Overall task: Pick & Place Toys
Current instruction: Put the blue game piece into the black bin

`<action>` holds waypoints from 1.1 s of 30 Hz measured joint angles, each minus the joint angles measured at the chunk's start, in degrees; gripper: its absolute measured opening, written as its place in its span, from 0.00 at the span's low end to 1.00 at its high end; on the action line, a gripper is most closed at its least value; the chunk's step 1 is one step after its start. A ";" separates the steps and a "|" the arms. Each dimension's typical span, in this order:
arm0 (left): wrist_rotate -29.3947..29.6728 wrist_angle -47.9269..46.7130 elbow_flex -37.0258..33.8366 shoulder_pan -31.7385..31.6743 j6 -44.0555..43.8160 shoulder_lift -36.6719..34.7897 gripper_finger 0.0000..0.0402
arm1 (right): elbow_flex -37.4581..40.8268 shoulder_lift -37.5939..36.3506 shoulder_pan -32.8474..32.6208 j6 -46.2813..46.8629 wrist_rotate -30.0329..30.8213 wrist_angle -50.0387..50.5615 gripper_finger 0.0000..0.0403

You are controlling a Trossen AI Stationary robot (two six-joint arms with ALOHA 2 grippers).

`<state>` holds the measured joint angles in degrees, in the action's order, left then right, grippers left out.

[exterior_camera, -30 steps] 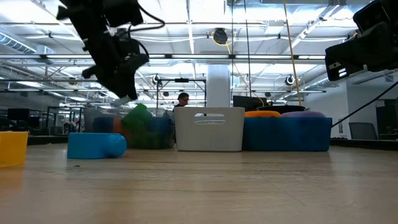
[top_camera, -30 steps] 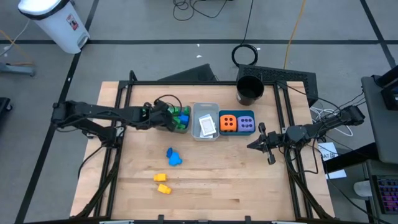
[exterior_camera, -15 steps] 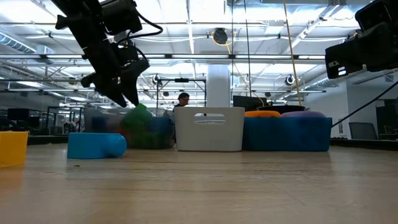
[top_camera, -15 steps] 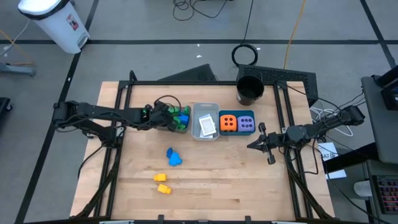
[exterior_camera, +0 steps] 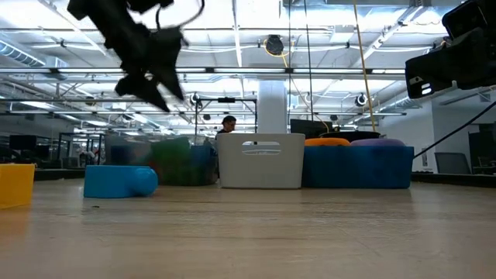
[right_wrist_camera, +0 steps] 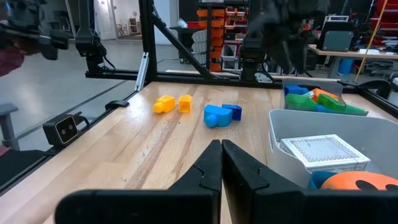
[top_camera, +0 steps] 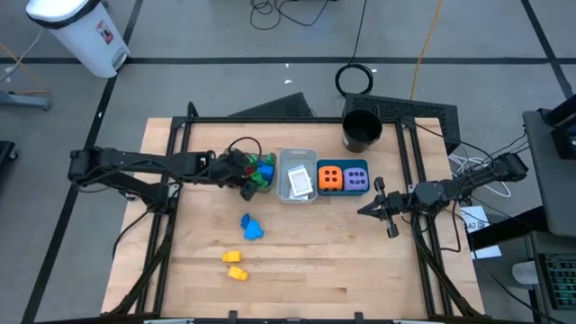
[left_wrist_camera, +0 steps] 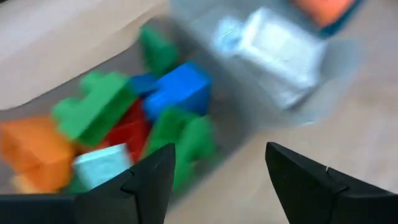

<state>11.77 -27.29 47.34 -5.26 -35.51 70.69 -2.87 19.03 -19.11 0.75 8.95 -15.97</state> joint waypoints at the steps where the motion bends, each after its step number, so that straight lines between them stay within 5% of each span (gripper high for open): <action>1: -0.60 0.78 0.50 0.80 -0.67 -0.50 0.64 | 0.00 0.02 0.01 -0.05 -0.02 -0.01 0.01; 19: 3.50 0.10 0.62 22.90 -16.89 4.16 0.64 | 0.00 0.01 0.00 0.04 -0.02 -0.02 0.01; 33: 6.77 -8.78 0.62 23.91 -38.74 17.00 0.64 | 0.00 0.02 0.01 -0.03 -0.02 -0.03 0.01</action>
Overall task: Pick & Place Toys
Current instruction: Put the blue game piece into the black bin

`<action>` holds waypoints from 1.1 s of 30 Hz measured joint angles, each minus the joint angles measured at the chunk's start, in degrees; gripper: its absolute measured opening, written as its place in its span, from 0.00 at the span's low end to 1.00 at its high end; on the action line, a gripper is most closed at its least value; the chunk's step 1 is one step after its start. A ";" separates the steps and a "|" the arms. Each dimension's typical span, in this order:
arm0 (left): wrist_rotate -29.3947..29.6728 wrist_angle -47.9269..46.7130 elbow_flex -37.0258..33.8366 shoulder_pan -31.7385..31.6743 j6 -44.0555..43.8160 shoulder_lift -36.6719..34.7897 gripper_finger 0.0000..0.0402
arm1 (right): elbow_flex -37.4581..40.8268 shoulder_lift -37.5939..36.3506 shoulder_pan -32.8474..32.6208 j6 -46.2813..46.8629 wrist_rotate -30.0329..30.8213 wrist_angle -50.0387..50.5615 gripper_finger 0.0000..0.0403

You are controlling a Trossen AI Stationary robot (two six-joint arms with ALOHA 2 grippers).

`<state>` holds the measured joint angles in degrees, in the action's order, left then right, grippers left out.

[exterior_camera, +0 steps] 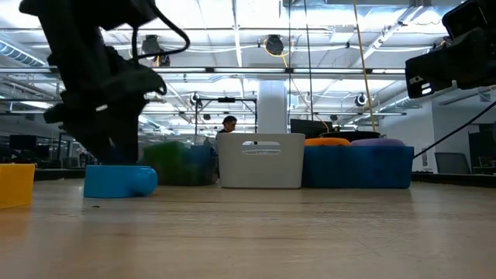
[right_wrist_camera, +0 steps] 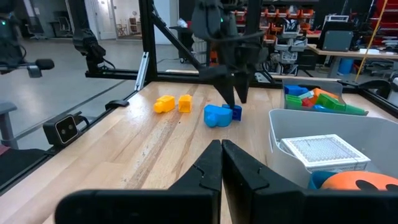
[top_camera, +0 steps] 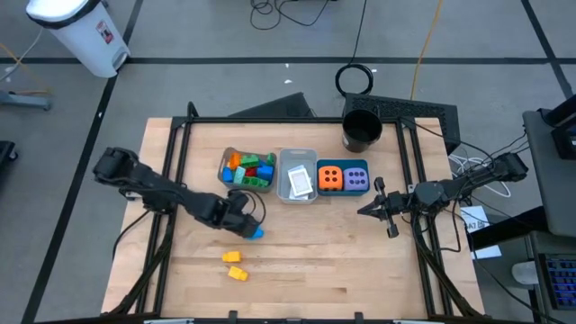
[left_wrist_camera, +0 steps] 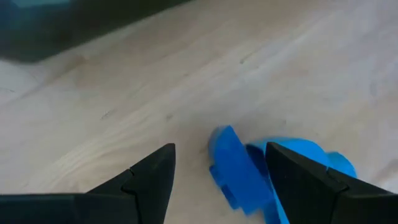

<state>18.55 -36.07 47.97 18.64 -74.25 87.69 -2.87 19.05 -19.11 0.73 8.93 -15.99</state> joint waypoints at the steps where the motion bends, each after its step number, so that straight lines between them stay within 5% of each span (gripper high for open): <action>1: -0.02 0.48 0.00 -0.19 -0.15 0.81 0.64 | 0.00 0.00 0.00 -0.03 0.00 0.00 0.01; 26: -6.30 -1.10 -0.02 -0.49 -2.81 5.80 0.64 | 0.00 -0.02 -0.01 0.07 0.00 -0.02 0.01; 33: -6.36 -1.10 -0.02 -0.51 -1.61 5.80 0.47 | 0.00 -0.02 -0.01 0.07 0.00 -0.02 0.01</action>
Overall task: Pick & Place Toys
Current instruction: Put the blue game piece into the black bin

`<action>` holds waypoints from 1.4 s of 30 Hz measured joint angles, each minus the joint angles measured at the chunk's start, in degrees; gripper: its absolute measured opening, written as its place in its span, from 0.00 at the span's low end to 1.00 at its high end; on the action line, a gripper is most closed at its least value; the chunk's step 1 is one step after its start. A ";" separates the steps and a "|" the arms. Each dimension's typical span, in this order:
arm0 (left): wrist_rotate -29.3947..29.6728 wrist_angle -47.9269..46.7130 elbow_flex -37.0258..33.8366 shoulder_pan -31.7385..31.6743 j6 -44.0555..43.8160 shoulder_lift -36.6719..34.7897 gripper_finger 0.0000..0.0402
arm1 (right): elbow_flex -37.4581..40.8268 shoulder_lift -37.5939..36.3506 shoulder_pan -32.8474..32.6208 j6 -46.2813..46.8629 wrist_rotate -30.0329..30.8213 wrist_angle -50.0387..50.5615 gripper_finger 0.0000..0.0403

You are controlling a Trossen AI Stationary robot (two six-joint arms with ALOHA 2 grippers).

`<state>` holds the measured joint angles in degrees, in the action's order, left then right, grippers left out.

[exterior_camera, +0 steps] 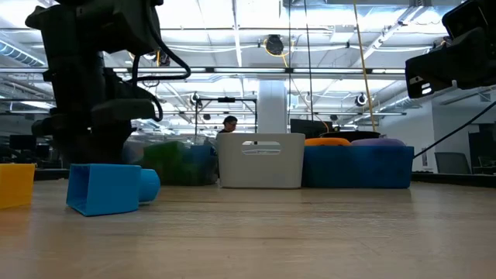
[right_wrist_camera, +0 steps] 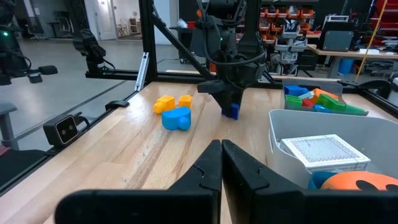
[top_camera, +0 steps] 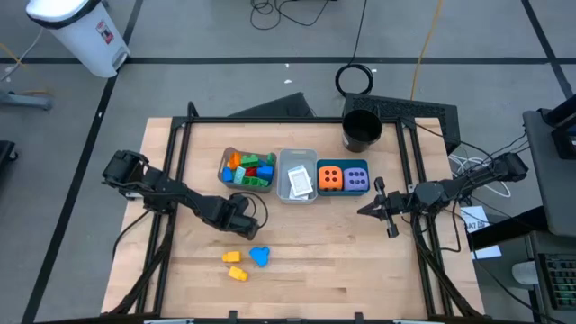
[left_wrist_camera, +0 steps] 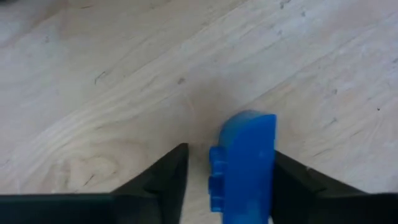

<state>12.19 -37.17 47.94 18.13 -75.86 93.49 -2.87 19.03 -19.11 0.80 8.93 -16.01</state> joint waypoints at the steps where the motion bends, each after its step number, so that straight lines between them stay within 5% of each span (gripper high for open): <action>1: 0.04 0.04 0.00 0.00 0.37 0.00 0.43 | 0.00 0.00 0.02 0.00 0.00 0.00 0.01; 6: 0.51 0.42 0.00 -0.41 4.47 -0.60 0.24 | 0.00 0.02 0.01 -0.26 0.00 0.00 0.01; 19: 6.26 0.74 0.20 -2.75 13.17 -16.32 0.30 | 0.00 0.01 0.01 -2.14 0.00 0.00 0.01; 29: 14.18 0.62 0.26 -9.76 21.53 -30.11 0.24 | 0.00 -0.01 0.00 -2.14 0.00 0.00 0.01; 42: 16.57 -5.33 0.28 -27.49 26.76 -26.27 0.25 | 0.00 0.02 0.00 -2.14 0.00 0.00 0.01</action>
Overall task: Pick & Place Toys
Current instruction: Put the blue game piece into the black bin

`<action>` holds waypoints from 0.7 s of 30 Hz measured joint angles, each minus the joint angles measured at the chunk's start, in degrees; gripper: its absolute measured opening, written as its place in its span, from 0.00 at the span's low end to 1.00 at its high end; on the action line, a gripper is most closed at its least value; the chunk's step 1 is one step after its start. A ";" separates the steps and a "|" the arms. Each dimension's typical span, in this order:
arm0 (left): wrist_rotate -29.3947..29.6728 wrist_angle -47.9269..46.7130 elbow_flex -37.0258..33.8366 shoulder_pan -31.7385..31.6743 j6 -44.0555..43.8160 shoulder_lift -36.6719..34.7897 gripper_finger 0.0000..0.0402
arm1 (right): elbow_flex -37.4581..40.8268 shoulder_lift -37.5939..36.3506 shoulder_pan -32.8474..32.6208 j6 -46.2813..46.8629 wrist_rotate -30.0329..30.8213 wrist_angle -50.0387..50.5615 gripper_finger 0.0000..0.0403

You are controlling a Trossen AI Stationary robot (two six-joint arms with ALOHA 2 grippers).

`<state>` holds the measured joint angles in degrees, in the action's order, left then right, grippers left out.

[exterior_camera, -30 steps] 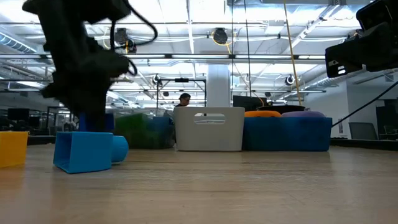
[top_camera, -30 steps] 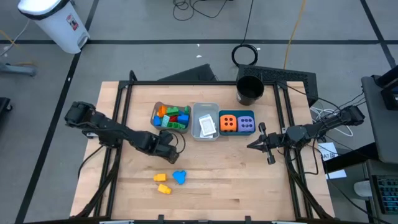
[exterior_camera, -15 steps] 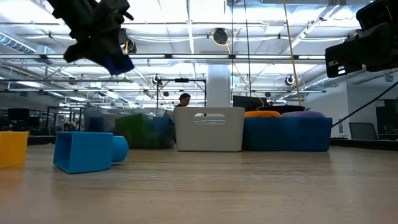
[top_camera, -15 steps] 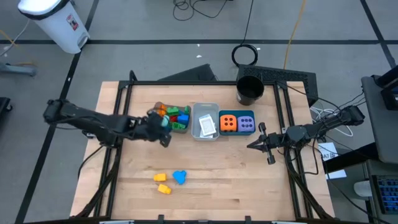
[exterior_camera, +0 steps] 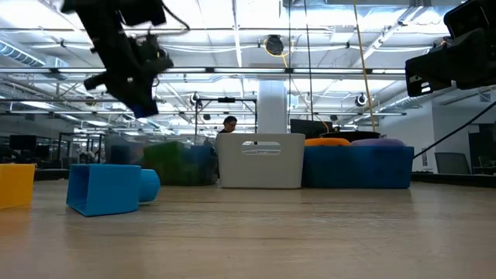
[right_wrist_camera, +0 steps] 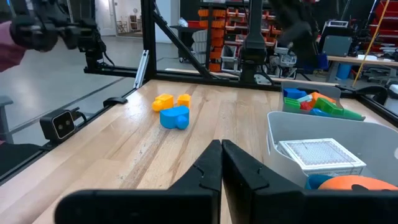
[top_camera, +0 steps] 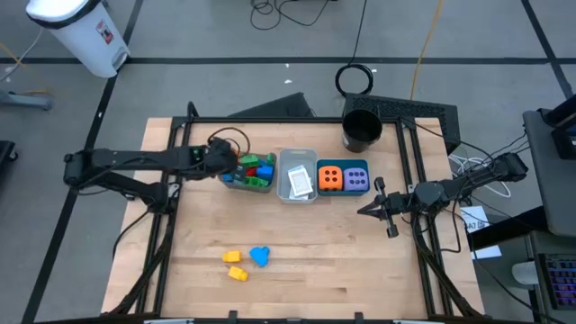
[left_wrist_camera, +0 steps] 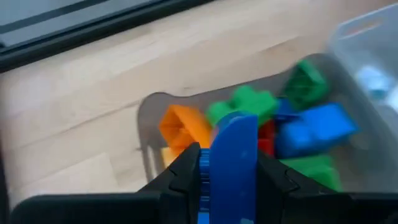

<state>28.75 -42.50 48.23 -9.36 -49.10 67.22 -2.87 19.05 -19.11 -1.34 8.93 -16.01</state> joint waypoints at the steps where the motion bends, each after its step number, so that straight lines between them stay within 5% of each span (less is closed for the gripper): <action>1: -0.03 -0.20 0.00 -0.96 -0.02 1.04 0.25 | 0.00 0.00 0.01 0.00 0.00 0.01 0.01; 16: -0.19 0.06 -0.02 -6.15 -0.27 15.20 0.27 | 0.00 0.00 0.00 0.00 0.00 0.02 0.01; 21: -0.19 -0.19 -0.02 -6.12 -0.24 15.83 0.39 | 0.00 -0.02 0.00 0.00 0.00 0.02 0.01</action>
<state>28.56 -42.68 48.21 -15.49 -49.33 83.05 -2.87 19.03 -19.11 -1.34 8.93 -15.99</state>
